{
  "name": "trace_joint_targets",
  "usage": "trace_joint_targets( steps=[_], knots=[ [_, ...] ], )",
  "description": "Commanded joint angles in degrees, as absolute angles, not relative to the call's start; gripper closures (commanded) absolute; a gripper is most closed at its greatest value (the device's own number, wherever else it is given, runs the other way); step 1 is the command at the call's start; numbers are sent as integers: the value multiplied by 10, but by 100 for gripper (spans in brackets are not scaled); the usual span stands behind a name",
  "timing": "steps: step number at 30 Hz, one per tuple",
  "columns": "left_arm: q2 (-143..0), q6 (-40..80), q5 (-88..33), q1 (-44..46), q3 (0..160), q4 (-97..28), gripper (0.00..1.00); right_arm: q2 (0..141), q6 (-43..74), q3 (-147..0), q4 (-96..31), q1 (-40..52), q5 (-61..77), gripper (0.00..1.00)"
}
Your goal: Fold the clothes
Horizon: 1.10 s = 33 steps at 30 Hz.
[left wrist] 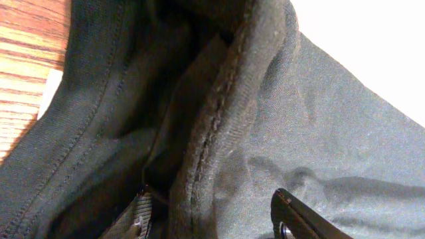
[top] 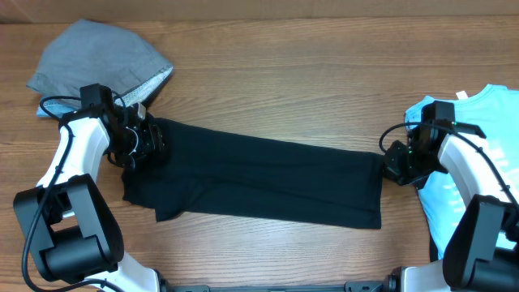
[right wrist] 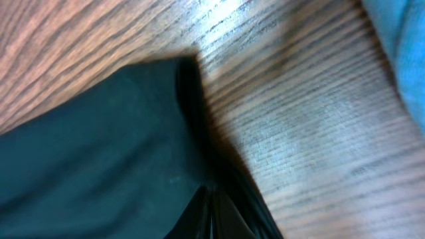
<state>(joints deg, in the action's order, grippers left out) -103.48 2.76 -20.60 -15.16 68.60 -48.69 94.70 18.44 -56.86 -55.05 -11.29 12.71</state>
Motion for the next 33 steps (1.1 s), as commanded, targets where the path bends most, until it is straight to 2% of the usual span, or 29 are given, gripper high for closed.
trace_joint_targets(
  steps=[1, 11, 14, 16, 17, 19, 20, 33],
  knots=[
    [-1019, 16, -204, -157, 693, -489, 39, 937, 208, -521, -519, -109, 136, 95],
    [-1019, 17, -209, -157, 693, -488, 42, 937, 243, -430, -414, -109, 144, 96],
    [-1019, 17, -231, -158, 693, -488, 53, 937, 245, -425, -412, -109, 134, 96],
    [-1019, 17, -251, -158, 694, -489, 66, 937, 245, -425, -413, -109, 133, 96],
    [-1019, 17, -260, -158, 696, -489, 79, 937, 245, -425, -414, -109, 131, 96],
    [-1019, 17, -270, -158, 704, -495, 93, 937, 245, -425, -416, -109, 129, 96],
    [-1019, 17, -273, -158, 709, -498, 96, 937, 245, -425, -417, -109, 128, 96],
    [-1019, 12, -215, -157, 742, -456, 96, 937, 245, -425, -423, -109, 114, 96]
  ],
)
